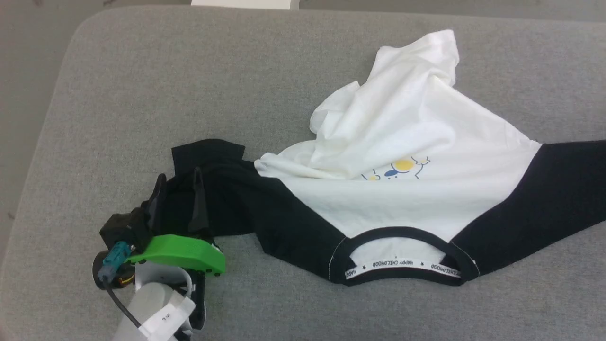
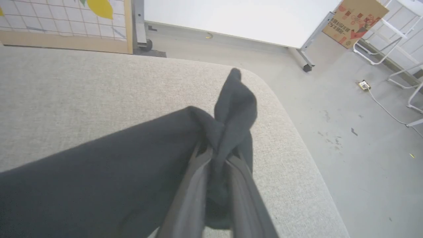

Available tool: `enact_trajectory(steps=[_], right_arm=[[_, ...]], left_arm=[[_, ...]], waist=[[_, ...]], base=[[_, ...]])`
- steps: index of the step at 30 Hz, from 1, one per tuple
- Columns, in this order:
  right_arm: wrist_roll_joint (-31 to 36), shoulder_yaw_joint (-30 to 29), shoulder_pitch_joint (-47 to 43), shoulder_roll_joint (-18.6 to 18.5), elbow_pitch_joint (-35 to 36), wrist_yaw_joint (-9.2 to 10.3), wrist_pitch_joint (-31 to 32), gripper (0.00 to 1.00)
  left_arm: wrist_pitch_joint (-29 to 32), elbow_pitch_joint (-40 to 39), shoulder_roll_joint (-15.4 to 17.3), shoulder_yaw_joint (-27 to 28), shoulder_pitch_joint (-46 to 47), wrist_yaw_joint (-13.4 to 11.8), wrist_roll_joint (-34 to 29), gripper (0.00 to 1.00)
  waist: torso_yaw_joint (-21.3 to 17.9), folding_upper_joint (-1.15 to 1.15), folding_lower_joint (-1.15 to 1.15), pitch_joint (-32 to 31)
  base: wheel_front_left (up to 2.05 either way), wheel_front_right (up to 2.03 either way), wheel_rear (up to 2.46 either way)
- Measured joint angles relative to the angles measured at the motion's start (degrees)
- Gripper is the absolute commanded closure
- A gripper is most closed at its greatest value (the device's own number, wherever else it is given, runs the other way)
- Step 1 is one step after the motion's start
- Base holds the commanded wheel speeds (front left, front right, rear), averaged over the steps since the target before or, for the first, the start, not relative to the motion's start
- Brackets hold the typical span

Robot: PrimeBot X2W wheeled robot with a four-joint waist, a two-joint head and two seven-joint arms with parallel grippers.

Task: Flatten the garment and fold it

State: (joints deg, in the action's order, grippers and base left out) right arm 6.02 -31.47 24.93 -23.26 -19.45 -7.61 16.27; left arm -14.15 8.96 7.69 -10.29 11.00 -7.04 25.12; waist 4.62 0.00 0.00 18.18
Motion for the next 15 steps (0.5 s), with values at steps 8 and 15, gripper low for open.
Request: enact_trajectory(steps=[8,15], right_arm=[[-0.2,4.8,7.7,-0.9,-11.4,0.01,-4.2,0.65],[-3.0,8.1,7.7,0.6,-14.0,0.01,-8.9,0.00]], left_arm=[[0.6,-0.7,0.1,-1.2,1.4,0.0,-1.0,0.00],[1.6,-0.7,0.3,-1.9,1.2,0.3,-1.0,0.00]], waist=[[1.4,0.00,0.00,2.8],[2.0,0.00,0.01,2.0]], base=[[0.00,0.00,0.00],[0.00,0.00,0.00]])
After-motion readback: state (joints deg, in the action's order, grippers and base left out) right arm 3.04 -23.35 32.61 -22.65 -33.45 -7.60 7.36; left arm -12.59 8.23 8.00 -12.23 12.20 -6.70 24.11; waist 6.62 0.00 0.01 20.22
